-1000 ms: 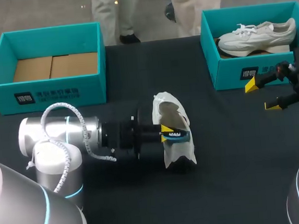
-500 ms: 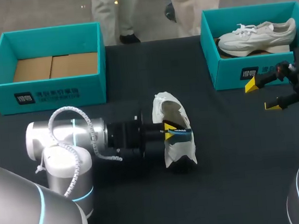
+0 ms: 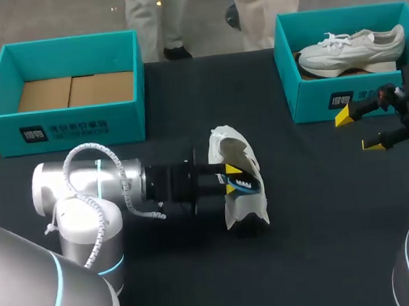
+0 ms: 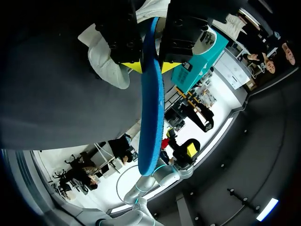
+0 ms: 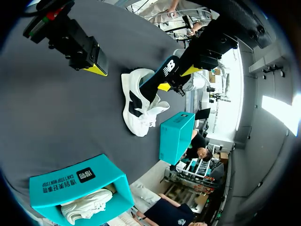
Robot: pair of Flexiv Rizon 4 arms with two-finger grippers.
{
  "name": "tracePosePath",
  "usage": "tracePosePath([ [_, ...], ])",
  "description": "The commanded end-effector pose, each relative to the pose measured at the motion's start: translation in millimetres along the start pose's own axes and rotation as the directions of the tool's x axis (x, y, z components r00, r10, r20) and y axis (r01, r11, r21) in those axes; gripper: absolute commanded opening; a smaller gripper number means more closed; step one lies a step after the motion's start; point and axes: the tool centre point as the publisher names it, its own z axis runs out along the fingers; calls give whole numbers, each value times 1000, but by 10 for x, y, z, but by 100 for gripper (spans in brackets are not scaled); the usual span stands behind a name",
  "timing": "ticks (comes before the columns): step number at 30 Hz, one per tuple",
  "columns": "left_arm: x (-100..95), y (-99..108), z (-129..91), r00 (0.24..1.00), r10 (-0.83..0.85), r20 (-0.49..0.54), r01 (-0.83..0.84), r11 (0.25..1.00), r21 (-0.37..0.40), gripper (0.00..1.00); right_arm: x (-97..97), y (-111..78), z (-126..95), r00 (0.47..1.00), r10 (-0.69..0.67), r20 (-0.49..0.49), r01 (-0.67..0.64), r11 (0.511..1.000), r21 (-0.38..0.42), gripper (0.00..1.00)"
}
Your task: Take the shoe out of the shoebox, open the shoe tongue, remove and reinsert the insole, then place the shoe into the shoebox
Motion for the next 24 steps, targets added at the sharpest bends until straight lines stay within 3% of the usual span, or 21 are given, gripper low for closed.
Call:
tracePosePath([
  [1,42,-66,-91,1000,4,-9,-4,1000,-5,11,4,-4,7,1000,2,4,-2,1000,0,100],
  [4,89,-57,-80,1000,7,-23,-7,1000,-8,0,4,-4,7,1000,2,4,-2,1000,0,100],
  [18,23,225,126,998,60,36,-57,996,-74,0,4,-4,7,1000,2,4,-2,1000,0,100],
  [24,-26,257,90,998,57,37,-53,994,-99,0,4,-4,7,1000,2,4,-2,1000,0,100],
])
